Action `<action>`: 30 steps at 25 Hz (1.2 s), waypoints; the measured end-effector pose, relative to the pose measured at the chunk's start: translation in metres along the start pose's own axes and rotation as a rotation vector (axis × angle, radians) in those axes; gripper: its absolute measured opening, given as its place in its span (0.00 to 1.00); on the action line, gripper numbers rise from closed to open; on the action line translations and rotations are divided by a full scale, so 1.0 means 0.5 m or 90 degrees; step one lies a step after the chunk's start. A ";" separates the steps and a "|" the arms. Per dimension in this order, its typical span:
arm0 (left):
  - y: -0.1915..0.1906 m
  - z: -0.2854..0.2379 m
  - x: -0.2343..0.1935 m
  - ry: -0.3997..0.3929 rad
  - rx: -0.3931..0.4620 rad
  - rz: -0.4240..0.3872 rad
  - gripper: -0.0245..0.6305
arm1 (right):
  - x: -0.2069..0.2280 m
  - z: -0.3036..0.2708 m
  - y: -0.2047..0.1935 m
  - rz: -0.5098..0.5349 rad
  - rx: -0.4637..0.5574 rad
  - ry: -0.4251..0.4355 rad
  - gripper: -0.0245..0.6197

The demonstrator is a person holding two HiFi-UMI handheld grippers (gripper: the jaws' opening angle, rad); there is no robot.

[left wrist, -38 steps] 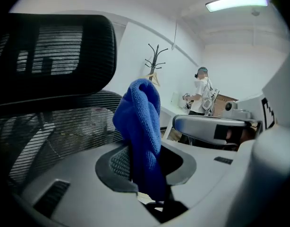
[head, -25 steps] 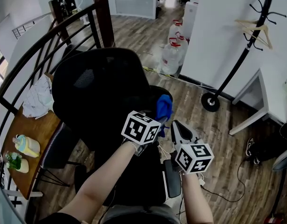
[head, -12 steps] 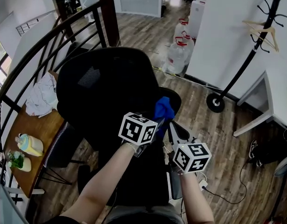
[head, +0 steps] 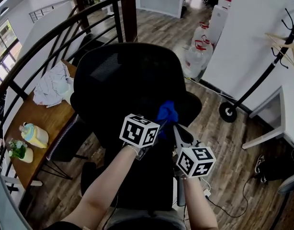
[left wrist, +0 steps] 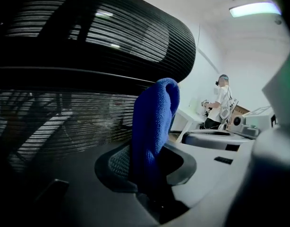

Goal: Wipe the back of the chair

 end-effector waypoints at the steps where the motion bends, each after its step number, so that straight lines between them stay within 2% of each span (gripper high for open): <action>1: -0.003 0.007 -0.008 0.004 0.003 0.006 0.21 | -0.007 -0.008 0.000 0.003 -0.002 0.006 0.08; 30: -0.127 0.302 -0.282 0.180 0.096 0.164 0.21 | -0.301 -0.228 -0.014 0.094 -0.079 0.198 0.08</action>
Point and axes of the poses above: the fingertips, and each gripper's own axes: z backward along the fingers, x to its right, y out of its top, the point moved 6 cm from there along z, backward along the fingers, and after that the axes turned 7 degrees about -x, right-handed, at the moved point
